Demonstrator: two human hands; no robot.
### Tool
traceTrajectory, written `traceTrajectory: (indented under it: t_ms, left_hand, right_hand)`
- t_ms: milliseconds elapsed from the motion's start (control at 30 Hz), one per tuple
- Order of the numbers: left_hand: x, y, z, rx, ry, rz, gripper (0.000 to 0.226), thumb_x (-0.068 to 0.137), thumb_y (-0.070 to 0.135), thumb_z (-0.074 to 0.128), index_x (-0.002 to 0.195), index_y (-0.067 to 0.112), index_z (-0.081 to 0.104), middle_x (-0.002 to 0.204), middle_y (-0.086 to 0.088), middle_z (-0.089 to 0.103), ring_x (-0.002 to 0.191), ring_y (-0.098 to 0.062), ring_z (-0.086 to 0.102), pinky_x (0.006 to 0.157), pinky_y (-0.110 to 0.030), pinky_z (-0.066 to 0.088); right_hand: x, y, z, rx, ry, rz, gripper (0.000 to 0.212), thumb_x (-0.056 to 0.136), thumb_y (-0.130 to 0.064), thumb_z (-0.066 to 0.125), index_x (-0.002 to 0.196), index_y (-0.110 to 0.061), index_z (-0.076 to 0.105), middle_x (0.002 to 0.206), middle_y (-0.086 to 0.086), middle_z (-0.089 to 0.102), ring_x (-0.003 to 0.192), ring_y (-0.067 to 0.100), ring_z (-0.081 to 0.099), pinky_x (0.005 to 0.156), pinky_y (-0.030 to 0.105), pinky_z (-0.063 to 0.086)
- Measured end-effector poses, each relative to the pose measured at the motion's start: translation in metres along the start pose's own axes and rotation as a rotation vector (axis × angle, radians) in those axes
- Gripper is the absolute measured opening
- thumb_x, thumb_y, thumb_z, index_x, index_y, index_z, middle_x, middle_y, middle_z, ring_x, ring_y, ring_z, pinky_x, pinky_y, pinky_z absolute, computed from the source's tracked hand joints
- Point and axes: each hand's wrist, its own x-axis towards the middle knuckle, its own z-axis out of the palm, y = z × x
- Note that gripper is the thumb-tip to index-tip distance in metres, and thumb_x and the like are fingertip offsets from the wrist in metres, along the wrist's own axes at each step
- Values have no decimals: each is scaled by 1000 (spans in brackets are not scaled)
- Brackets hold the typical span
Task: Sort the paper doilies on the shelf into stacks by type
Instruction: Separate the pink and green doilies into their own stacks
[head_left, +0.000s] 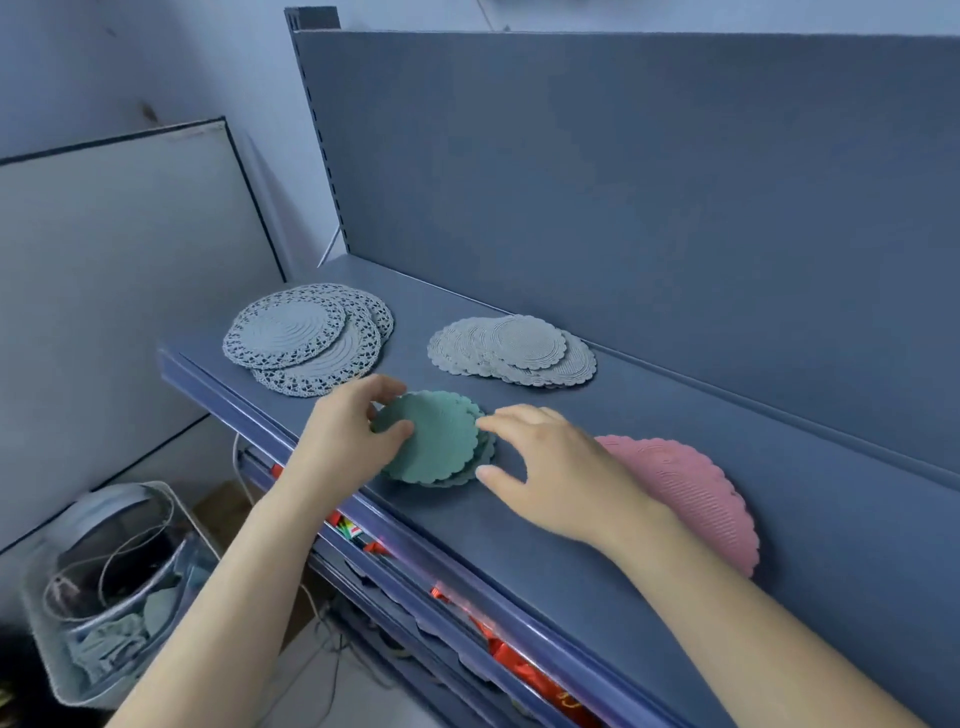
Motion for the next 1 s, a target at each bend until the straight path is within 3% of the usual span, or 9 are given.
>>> traceTrajectory:
  t_ms: [167, 233, 300, 400, 567, 733, 867, 933, 1000]
  left_hand:
    - [25, -3, -7, 70, -236, 222, 43, 75, 21, 58, 117, 24, 61, 117, 6, 55, 110, -17, 50, 85, -25, 38]
    - [38, 7, -3, 117, -254, 333, 51, 70, 28, 50, 120, 23, 60, 124, 6, 56, 115, -20, 49, 93, -27, 38]
    - [46, 24, 8, 151, -234, 446, 45, 77, 24, 55, 122, 20, 59, 129, 5, 55, 117, -22, 48, 97, -29, 36]
    - [38, 60, 35, 109, -273, 630, 39, 86, 28, 62, 124, 20, 58, 129, 6, 55, 117, -21, 48, 98, -30, 38]
    - [-19, 140, 89, 97, -397, 949, 37, 93, 35, 49, 128, 26, 53, 128, 8, 54, 114, -20, 48, 96, -31, 37]
    - [-96, 218, 154, 187, -460, 1151, 38, 95, 35, 45, 130, 21, 49, 127, 3, 54, 118, -22, 49, 97, -32, 37]
    - [-152, 274, 202, 326, -619, 1083, 38, 89, 38, 54, 120, 17, 54, 112, -1, 55, 110, -23, 51, 80, -28, 37]
    - [-178, 298, 222, 313, -718, 949, 43, 79, 48, 62, 109, 17, 56, 99, 1, 53, 102, -20, 49, 73, -26, 37]
    - [-196, 319, 236, 306, -714, 827, 43, 69, 47, 72, 95, 16, 58, 89, 1, 54, 88, -17, 49, 64, -26, 38]
  right_hand:
    - [18, -13, 16, 81, 31, 79, 21, 90, -31, 53, 102, -22, 67, 105, -9, 61, 103, 15, 52, 92, 35, 45]
    - [13, -11, 11, 41, 69, 139, 23, 91, -32, 52, 108, -23, 67, 113, -9, 61, 108, 13, 52, 94, 32, 43]
    - [-3, -4, 1, -10, 108, 240, 29, 93, -33, 50, 119, -26, 62, 125, -13, 57, 109, 6, 50, 97, 27, 41]
    - [-44, 11, -14, -78, 201, 429, 32, 92, -32, 48, 122, -34, 58, 127, -22, 55, 113, 5, 50, 98, 27, 41]
    - [-143, 40, -46, -107, 323, 706, 35, 94, -25, 51, 128, -24, 57, 133, -13, 52, 125, 7, 44, 99, 21, 36]
    - [-255, 80, -70, -173, 285, 983, 45, 94, -33, 50, 138, -25, 45, 143, -9, 44, 132, 15, 38, 104, 31, 36]
    - [-327, 127, -78, -126, 195, 1053, 58, 94, -43, 49, 145, -22, 34, 153, -5, 31, 140, 19, 26, 110, 33, 30]
    - [-345, 150, -82, -88, 205, 1016, 62, 90, -51, 52, 144, -26, 35, 151, -5, 35, 137, 19, 30, 106, 33, 32]
    - [-356, 168, -87, -90, 232, 962, 62, 85, -55, 56, 140, -35, 38, 145, -6, 41, 132, 19, 34, 102, 33, 34]
